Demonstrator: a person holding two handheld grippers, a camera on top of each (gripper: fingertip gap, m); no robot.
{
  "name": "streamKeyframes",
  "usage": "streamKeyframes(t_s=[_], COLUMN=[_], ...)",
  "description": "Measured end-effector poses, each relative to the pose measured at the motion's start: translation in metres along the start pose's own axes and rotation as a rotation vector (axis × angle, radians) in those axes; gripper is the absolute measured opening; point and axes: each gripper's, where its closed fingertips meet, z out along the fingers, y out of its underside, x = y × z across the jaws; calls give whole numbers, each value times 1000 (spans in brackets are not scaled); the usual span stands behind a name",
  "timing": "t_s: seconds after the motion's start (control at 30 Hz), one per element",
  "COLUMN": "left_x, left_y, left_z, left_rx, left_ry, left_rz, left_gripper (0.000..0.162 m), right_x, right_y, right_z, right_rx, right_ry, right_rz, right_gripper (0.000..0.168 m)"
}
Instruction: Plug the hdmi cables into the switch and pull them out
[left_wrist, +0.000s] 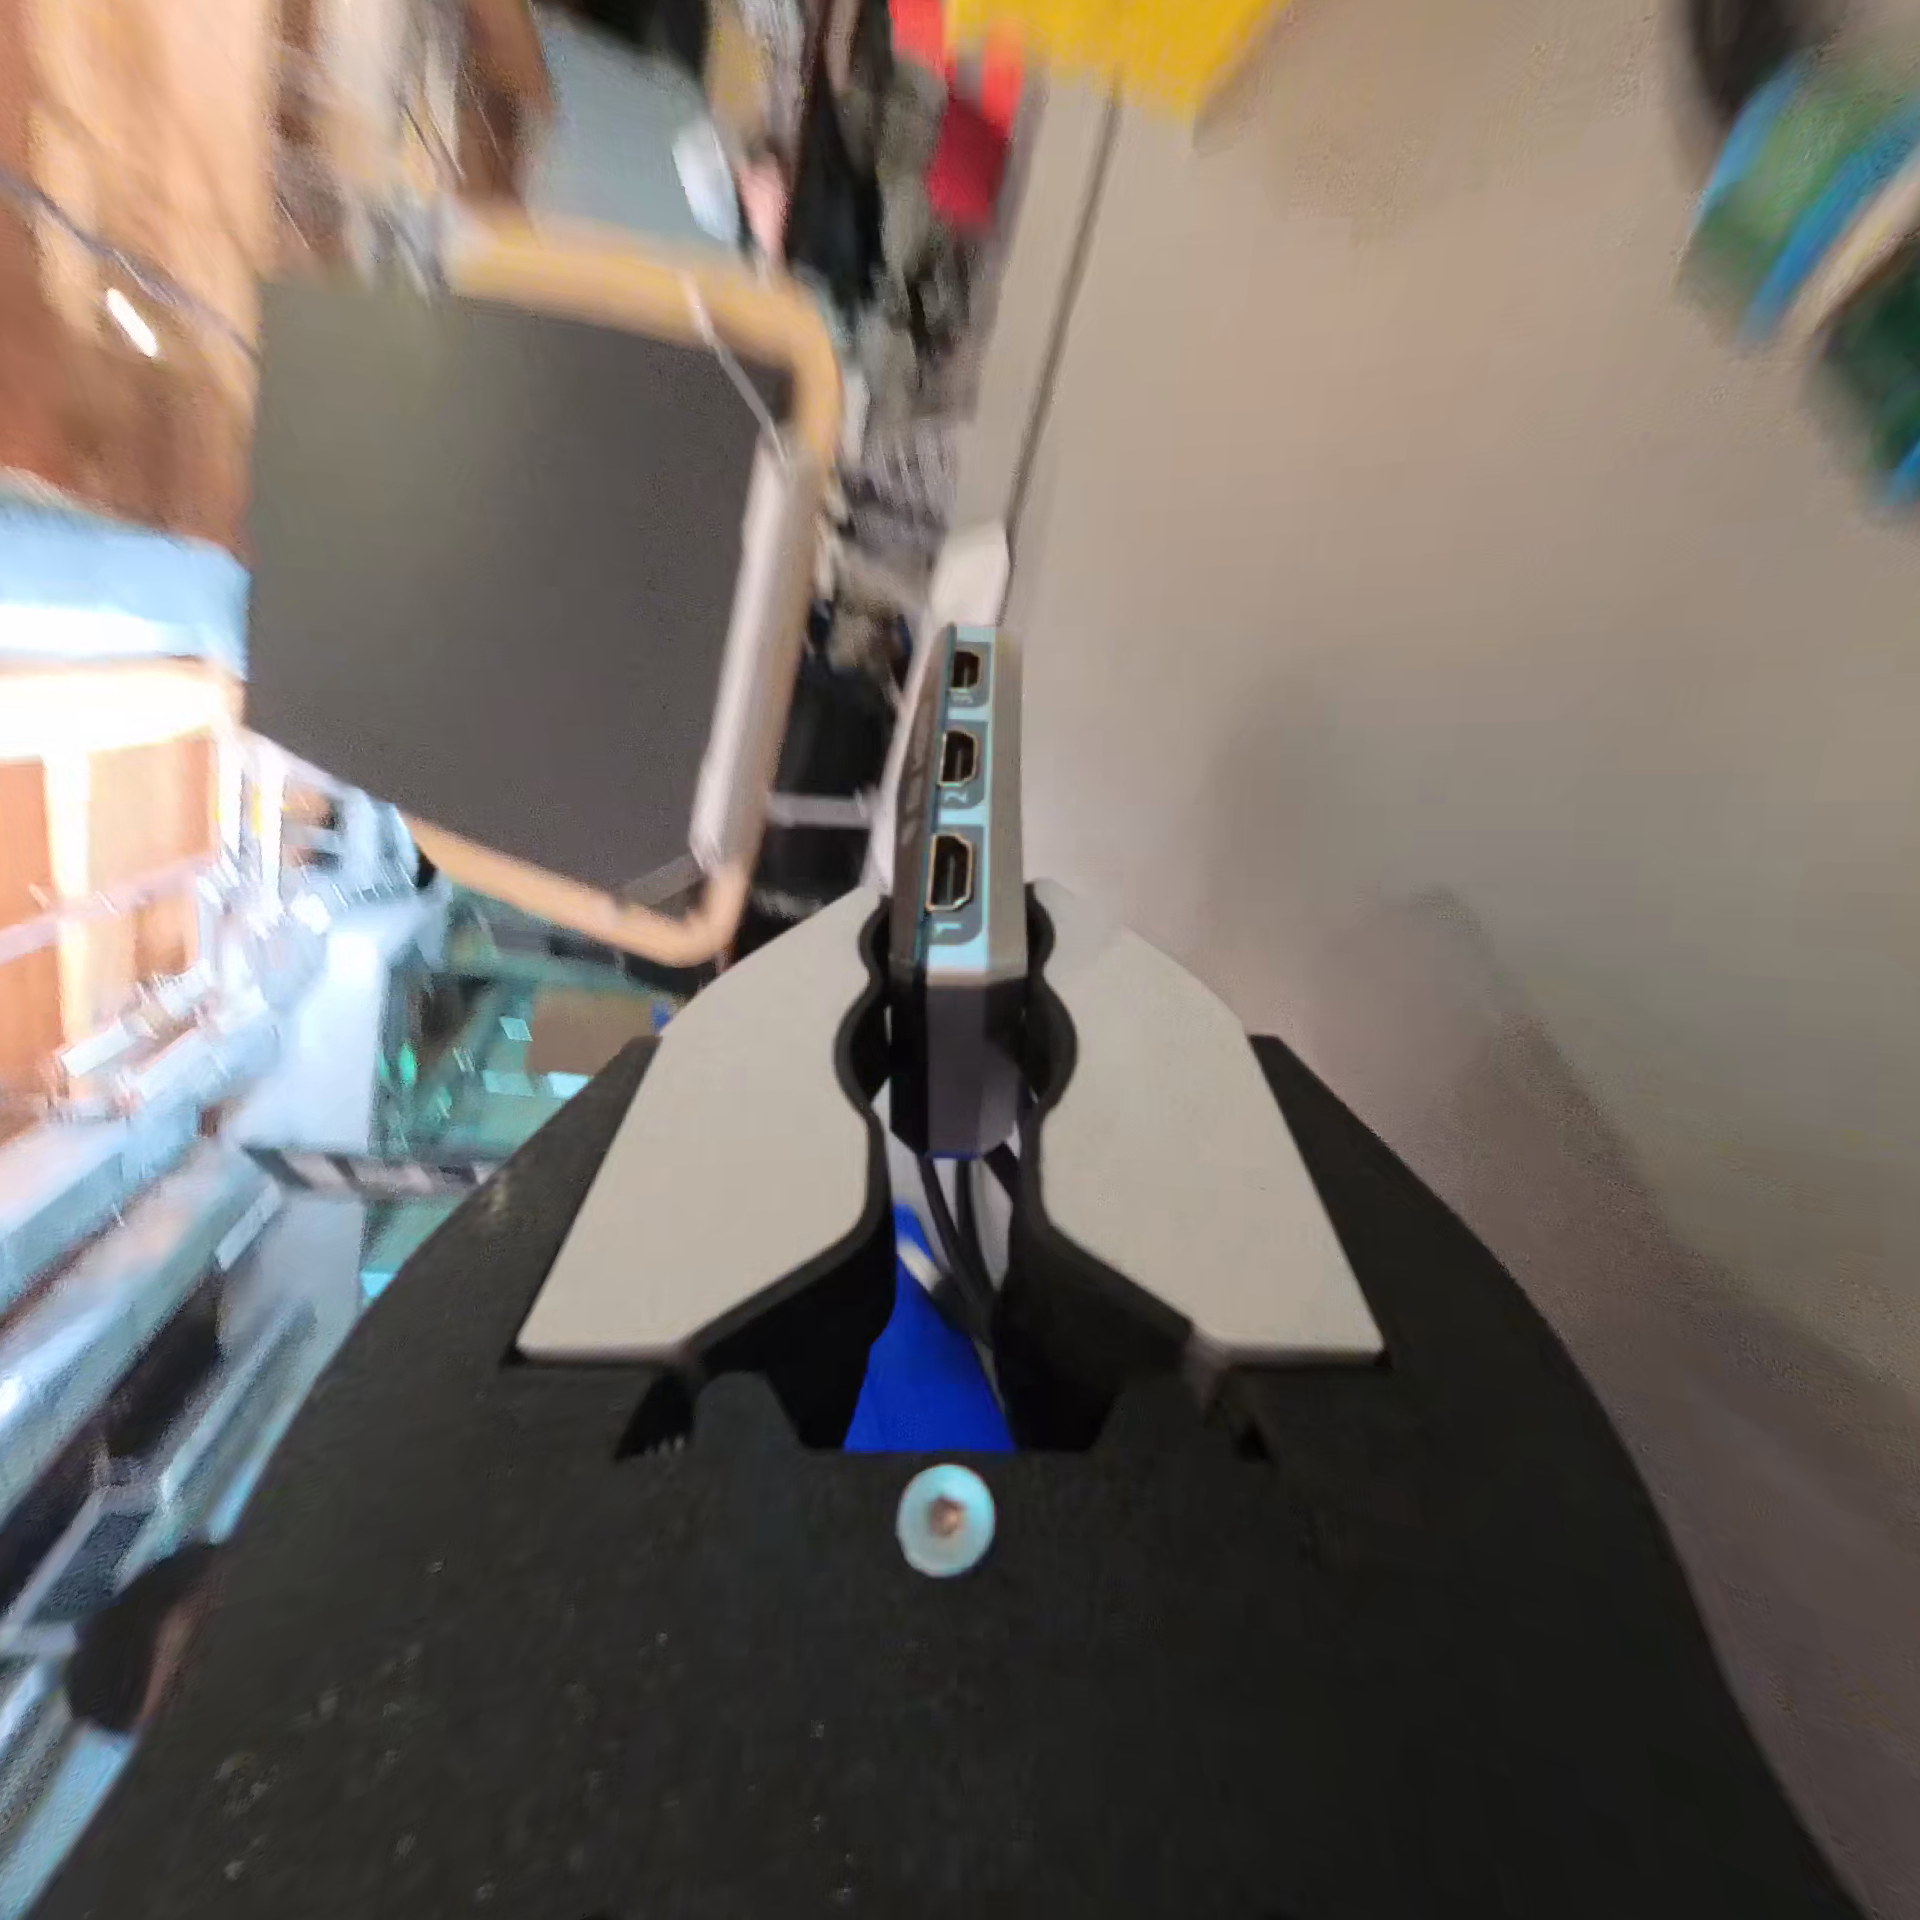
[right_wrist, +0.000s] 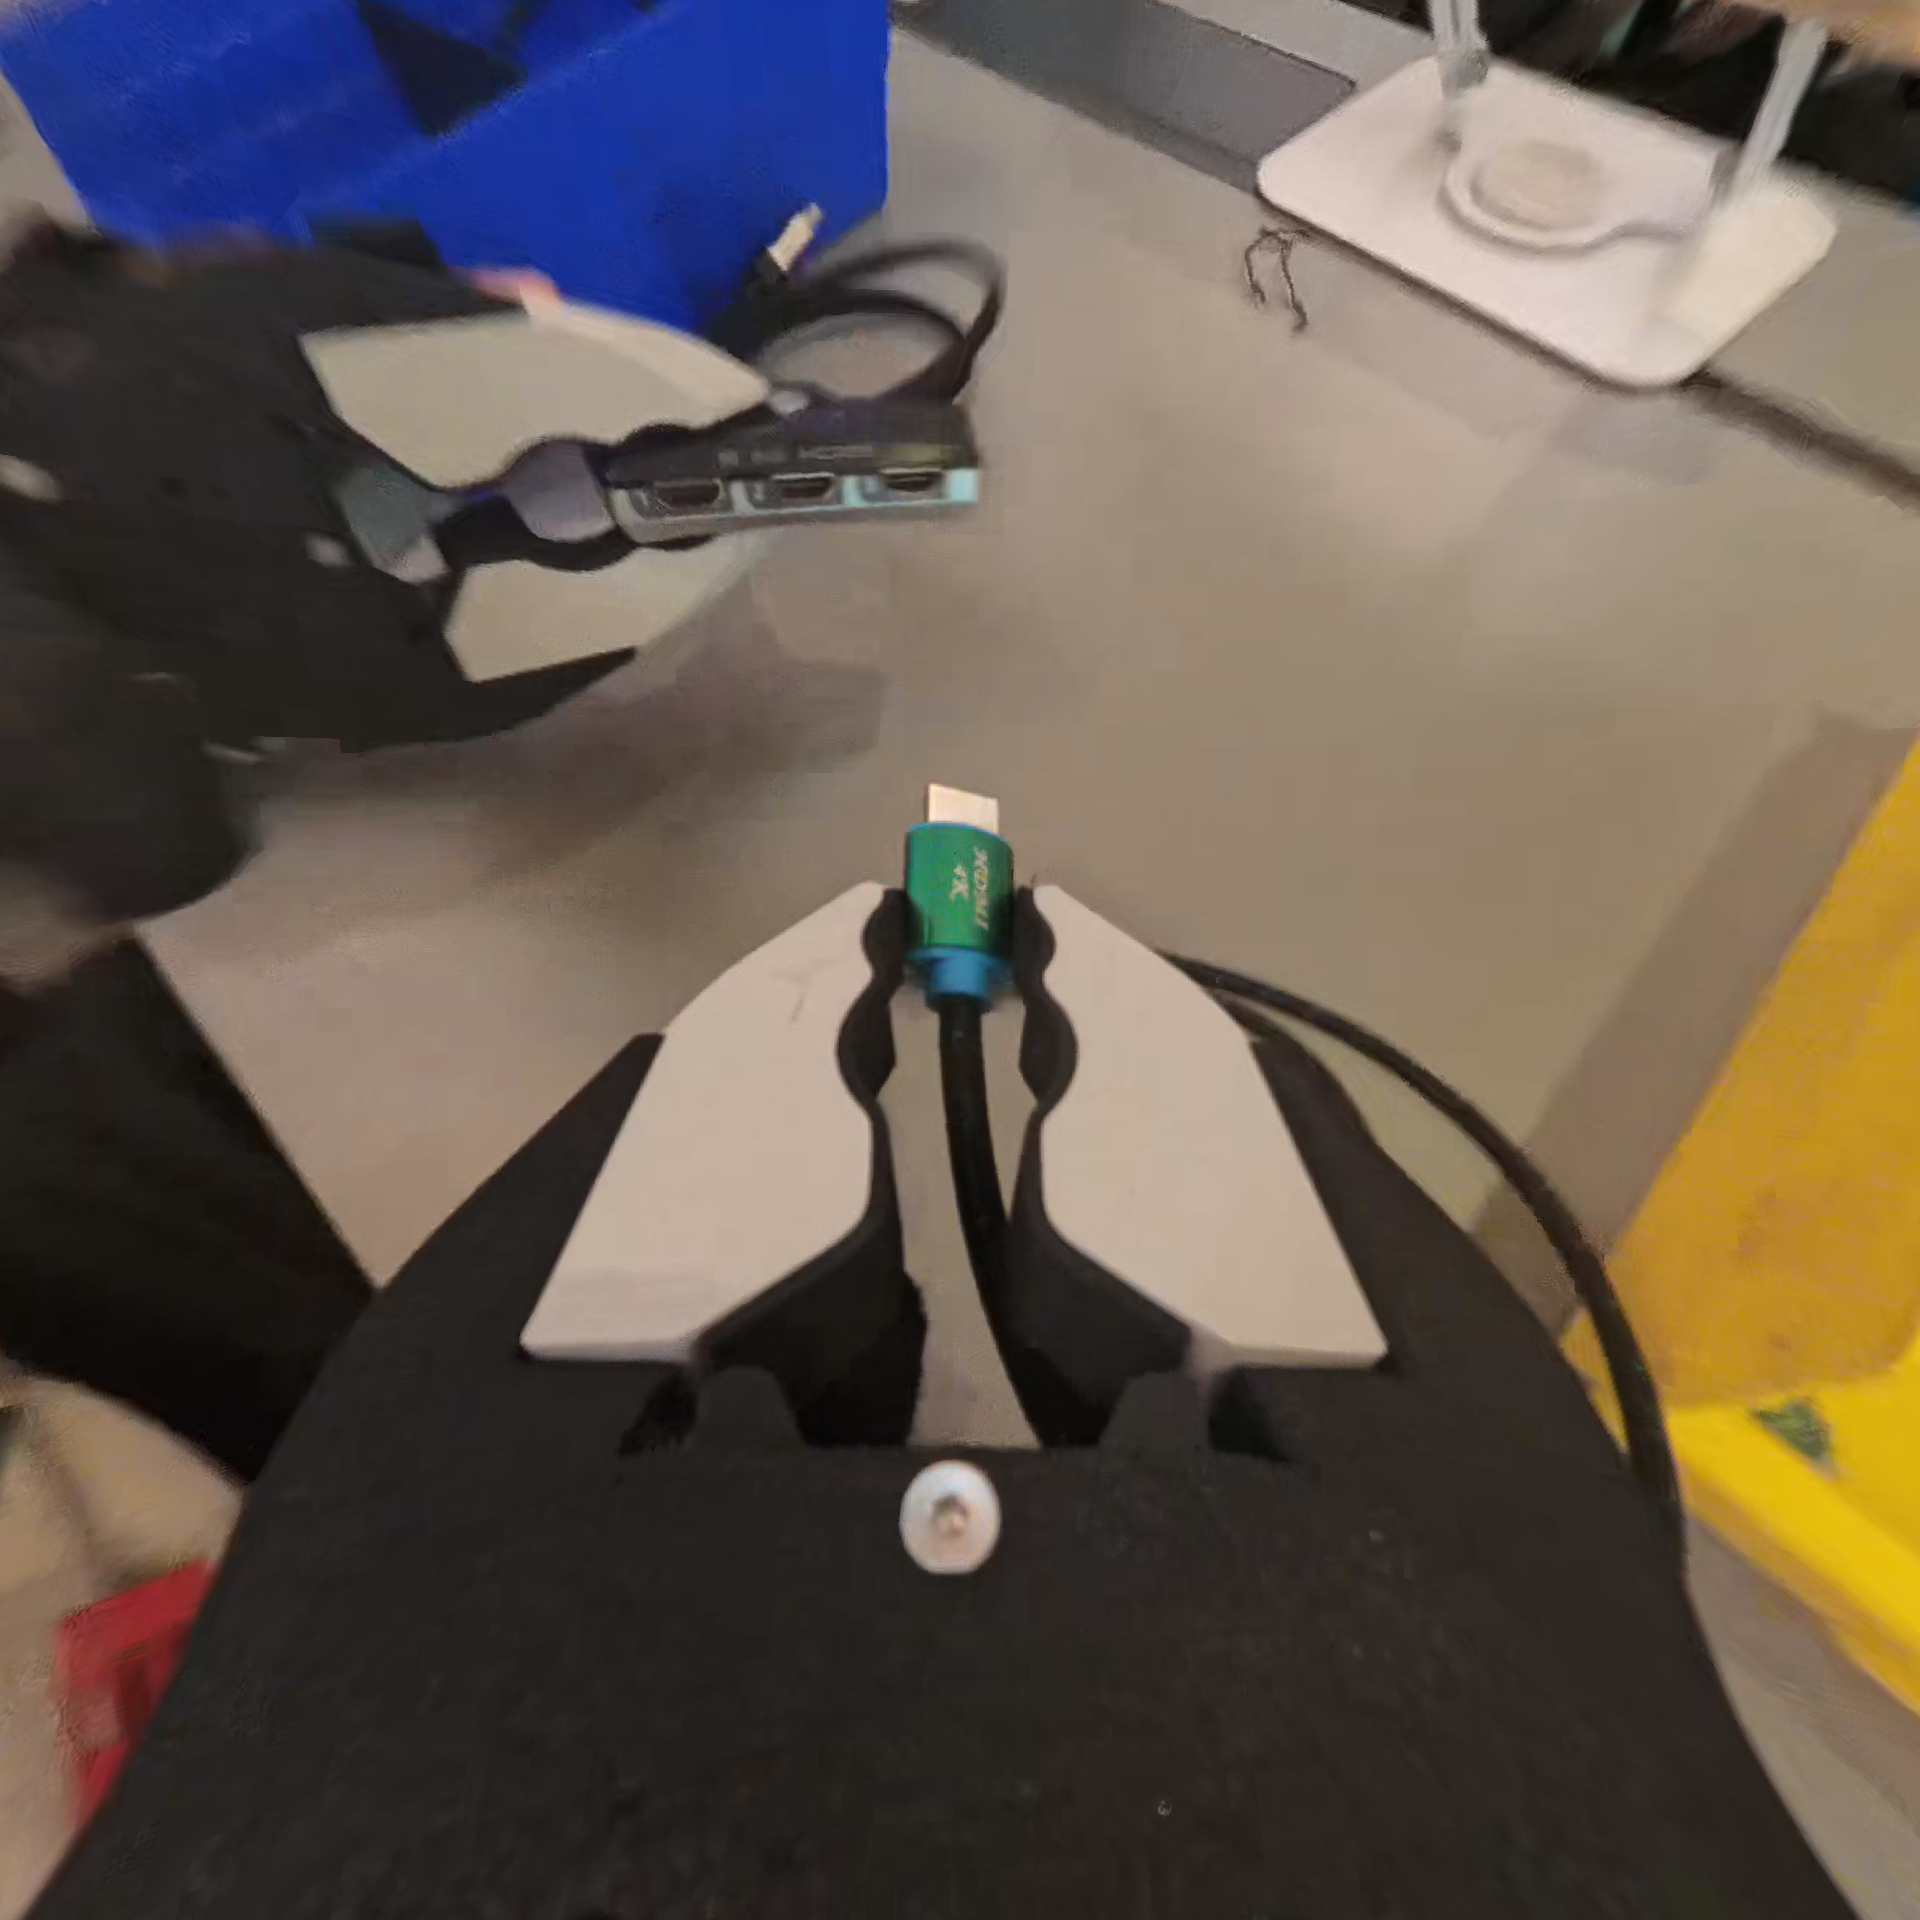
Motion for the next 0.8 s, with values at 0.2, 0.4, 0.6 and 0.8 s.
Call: streamKeyframes(t_s=[0.2,0.4,0.6,0.8], left_x=[4,5,14,6], left_y=[8,4,-10,-53], left_z=[4,-3,-11,-45], left_rx=[-26,26,124,447], left_ry=[2,-2,79,403], left_rz=[27,27,15,-303], left_gripper=[21,21,21,21], right_x=[-14,-49,-57,-33], right_y=[11,45,-5,-28], right_z=[20,43,15,19], right_rx=[-8,-184,70,218], right_ry=[-10,-204,-333,-220], right_rz=[-73,-5,-122,-681], right_gripper=[20,60,53,52])
